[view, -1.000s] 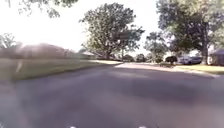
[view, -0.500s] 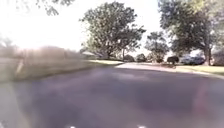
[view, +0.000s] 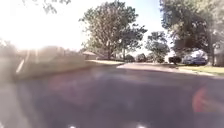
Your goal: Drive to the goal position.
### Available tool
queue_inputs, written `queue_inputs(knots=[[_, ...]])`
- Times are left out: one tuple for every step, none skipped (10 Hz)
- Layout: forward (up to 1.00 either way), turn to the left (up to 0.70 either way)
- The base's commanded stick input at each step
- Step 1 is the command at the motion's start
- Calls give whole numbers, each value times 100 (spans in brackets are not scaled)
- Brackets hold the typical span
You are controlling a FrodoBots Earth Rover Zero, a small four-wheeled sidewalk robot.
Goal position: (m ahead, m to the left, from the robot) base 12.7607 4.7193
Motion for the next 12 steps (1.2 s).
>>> queue_inputs(knots=[[100,1],[100,1],[100,1],[100,2],[100,2],[100,1],[100,2],[100,0],[100,0],[100,0],[100,0],[100,-12]])
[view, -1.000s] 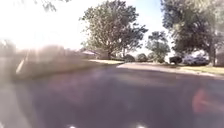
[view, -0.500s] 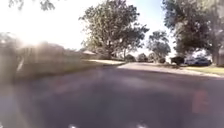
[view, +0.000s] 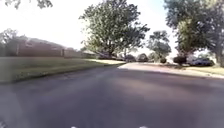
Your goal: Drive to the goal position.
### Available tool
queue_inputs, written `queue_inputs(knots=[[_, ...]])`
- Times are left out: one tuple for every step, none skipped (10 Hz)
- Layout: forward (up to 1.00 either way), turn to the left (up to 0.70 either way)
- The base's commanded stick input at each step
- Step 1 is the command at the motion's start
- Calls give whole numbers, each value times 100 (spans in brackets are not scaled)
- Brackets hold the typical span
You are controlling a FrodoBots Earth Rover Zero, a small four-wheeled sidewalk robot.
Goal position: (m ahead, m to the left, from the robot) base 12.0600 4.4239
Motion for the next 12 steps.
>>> queue_inputs(knots=[[100,-40],[100,-39],[100,-31],[100,-12],[100,0],[100,0],[100,0],[100,0],[100,0],[100,0],[100,0],[100,0]])
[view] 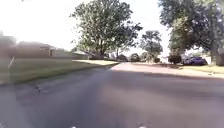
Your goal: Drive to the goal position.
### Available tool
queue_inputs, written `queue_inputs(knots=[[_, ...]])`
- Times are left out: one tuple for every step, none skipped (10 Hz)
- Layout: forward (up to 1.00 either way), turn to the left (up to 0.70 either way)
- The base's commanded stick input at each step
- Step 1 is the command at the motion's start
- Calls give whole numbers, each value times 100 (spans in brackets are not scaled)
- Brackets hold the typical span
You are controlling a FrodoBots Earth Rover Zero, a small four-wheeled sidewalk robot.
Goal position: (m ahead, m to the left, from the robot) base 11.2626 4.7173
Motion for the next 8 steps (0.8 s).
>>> queue_inputs(knots=[[100,0],[100,0],[100,0],[100,0],[100,0],[100,0],[100,0],[100,0]])
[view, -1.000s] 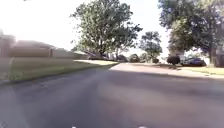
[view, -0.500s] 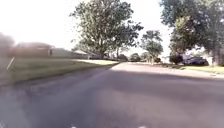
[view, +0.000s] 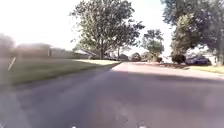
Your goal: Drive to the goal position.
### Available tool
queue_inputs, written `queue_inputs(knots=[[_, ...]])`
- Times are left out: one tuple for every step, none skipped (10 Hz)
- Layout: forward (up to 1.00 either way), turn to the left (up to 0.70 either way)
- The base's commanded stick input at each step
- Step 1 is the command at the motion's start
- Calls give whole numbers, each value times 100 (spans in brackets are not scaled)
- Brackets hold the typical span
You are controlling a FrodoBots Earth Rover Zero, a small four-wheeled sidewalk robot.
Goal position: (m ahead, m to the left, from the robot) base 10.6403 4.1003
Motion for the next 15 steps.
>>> queue_inputs(knots=[[100,0],[93,0],[94,0],[94,-16],[93,-35],[93,-34],[94,-29],[95,0],[95,0],[94,0],[94,0],[95,0],[94,-2],[94,-17],[94,-31]])
